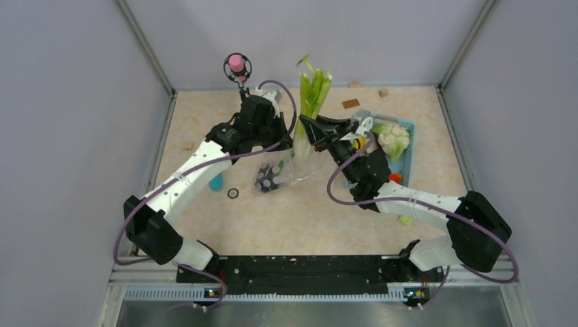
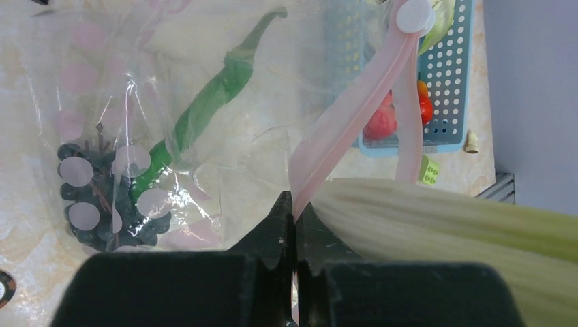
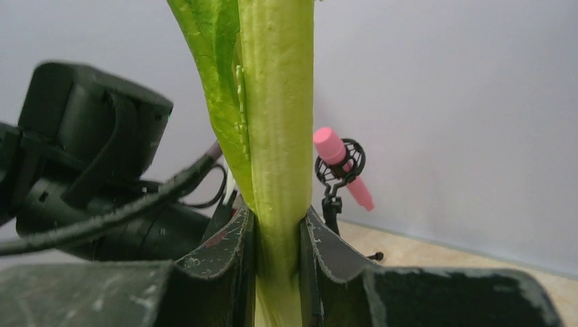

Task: Place the food in the zip-top bag and seal the zipper
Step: Place the fake vegetable in the zipper food storage bag.

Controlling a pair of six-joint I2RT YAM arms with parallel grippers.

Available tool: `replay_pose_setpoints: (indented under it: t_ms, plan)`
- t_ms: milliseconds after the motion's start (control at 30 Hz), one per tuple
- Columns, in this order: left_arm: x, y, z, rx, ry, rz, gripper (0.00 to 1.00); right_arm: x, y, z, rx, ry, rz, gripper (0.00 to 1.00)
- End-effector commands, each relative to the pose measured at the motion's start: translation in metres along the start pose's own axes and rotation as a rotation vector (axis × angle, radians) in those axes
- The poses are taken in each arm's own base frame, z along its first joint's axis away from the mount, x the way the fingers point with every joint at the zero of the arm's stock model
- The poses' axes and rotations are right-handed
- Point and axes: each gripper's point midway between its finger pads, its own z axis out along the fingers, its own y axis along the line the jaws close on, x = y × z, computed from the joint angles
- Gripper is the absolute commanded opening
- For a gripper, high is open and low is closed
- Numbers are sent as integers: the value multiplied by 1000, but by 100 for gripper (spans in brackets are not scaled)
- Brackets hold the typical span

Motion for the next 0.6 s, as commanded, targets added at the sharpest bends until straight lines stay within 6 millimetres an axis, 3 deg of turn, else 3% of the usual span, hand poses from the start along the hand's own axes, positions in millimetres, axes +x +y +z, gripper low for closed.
replay_pose_setpoints:
  t_ms: [0, 233, 333, 433, 567]
  plan:
    - [-18, -17, -26, 61, -79, 0, 0, 2, 22, -6, -43, -75, 3, 0]
    - [-28, -20, -37, 67, -120, -11, 0, 34, 17, -19, 20, -27, 35, 11]
    - [-32, -23, -41, 78, -134, -12, 0, 45, 17, -22, 42, -7, 31, 26]
    - [-35, -24, -45, 77, -150, -11, 0, 57, 16, -23, 46, 40, 14, 53]
    - [-37, -20, -45, 63, -163, -12, 0, 68, 18, -23, 47, 126, -22, 66]
